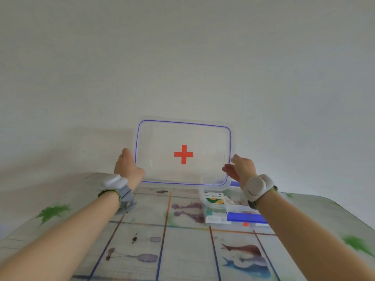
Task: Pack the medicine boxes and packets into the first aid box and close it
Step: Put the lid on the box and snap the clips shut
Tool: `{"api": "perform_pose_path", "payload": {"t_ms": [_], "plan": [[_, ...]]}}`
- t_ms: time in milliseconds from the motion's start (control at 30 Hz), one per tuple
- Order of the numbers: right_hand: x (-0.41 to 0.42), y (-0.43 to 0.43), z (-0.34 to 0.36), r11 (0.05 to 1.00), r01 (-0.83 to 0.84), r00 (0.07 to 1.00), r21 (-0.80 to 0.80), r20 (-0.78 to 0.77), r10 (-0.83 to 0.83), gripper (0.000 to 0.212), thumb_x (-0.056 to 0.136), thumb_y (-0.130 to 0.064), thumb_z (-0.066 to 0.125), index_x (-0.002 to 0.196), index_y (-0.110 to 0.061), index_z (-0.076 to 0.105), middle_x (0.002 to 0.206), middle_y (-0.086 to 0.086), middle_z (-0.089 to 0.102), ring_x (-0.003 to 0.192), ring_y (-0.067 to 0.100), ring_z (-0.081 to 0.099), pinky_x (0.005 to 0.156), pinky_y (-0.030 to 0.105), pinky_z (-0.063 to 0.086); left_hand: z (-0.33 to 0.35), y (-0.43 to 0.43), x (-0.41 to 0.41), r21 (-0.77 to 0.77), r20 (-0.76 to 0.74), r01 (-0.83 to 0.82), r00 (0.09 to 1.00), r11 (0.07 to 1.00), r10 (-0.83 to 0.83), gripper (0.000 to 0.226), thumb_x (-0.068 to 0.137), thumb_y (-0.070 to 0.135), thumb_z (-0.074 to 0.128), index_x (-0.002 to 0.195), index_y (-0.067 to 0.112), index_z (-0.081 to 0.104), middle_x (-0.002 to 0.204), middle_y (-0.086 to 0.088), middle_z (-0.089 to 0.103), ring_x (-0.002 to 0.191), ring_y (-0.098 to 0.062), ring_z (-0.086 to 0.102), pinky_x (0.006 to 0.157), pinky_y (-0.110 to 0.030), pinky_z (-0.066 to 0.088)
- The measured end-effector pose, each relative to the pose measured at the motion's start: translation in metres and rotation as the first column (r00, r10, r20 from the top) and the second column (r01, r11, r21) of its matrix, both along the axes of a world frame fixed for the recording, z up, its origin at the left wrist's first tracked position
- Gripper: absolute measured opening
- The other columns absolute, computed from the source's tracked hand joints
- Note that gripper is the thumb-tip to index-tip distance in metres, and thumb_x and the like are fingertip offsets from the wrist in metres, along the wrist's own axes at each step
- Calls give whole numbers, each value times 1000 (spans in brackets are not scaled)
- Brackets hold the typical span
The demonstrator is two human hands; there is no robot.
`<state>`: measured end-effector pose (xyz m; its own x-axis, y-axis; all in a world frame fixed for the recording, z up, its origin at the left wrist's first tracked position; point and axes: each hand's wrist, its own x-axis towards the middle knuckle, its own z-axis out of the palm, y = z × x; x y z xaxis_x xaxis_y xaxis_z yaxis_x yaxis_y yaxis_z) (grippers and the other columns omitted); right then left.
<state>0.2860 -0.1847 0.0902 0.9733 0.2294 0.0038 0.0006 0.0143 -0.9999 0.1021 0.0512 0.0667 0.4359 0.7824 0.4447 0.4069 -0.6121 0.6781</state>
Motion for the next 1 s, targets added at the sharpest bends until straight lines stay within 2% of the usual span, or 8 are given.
{"api": "perform_pose_path", "payload": {"t_ms": [100, 200, 333, 500, 667, 767, 867, 1000], "plan": [[10, -19, 4, 979, 13, 994, 205, -113, 10, 34, 99, -31, 33, 101, -4, 53, 82, 15, 66, 82, 29, 67, 74, 32, 53, 4, -13, 15, -2, 122, 77, 990, 997, -77, 27, 77, -9, 49, 98, 4, 38, 94, -16, 44, 78, -30, 44, 58, -30, 32], [22, -40, 6, 935, 43, 985, 351, -169, 18, 51, 99, -48, 27, 108, -4, 51, 94, 18, 64, 92, 30, 65, 81, 33, 52, 6, -26, 33, -43, 217, 147, 967, 988, -135, 40, 80, -7, 50, 119, 1, 47, 114, -18, 54, 100, -33, 55, 75, -31, 39], [39, -69, 0, 858, 60, 973, 510, -221, 63, 68, 92, -63, 25, 112, -3, 51, 107, 20, 61, 101, 32, 62, 86, 35, 49, 4, -40, 50, -209, 346, 283, 917, 936, -200, 41, 87, -6, 41, 124, 5, 55, 114, -16, 60, 101, -31, 58, 88, -37, 49], [54, -95, -16, 790, 4, 971, 614, -191, 143, 69, 84, -63, 47, 126, -9, 50, 121, 11, 59, 116, 24, 56, 93, 39, 44, 4, -61, 68, -569, 634, 576, 762, 587, -131, 29, 93, -2, 34, 107, -3, 60, 84, -10, 59, 72, -18, 58, 78, -31, 50], [71, -116, -31, 755, -105, 952, 648, -153, 264, 65, 82, -55, 50, 132, -13, 44, 131, 4, 55, 126, 20, 44, 108, 46, 31, -5, -69, 86, -628, 711, 702, 693, 336, -120, 37, 99, 30, 36, 104, -1, 55, 105, -15, 58, 96, -23, 58, 101, -33, 39], [81, -124, -42, 736, -128, 939, 665, -156, 305, 44, 81, -41, 44, 112, -12, 52, 120, 3, 57, 124, 22, 46, 107, 49, 31, -13, -73, 102, -635, 705, 712, 693, 300, -151, 33, 94, 38, 49, 101, 7, 58, 95, -6, 58, 96, -17, 56, 97, -27, 40], [96, -124, -53, 784, -82, 914, 616, -267, 305, 23, 77, -18, 41, 98, -8, 45, 105, 13, 53, 107, 30, 52, 100, 44, 37, -22, -81, 117, -629, 707, 724, 684, 282, -180, 29, 93, 3, 45, 72, 8, 65, 74, -7, 58, 70, -16, 58, 66, -24, 47], [114, -123, -63, 950, -16, 944, 311, -307, 116, 8, 90, -10, 43, 86, -3, 46, 83, 14, 46, 80, 26, 48, 82, 38, 39, -40, -85, 129, -628, 610, 661, 746, 411, -268, 29, 80, -22, 36, 66, 1, 49, 67, -12, 47, 66, -25, 48, 61, -30, 42]]}}
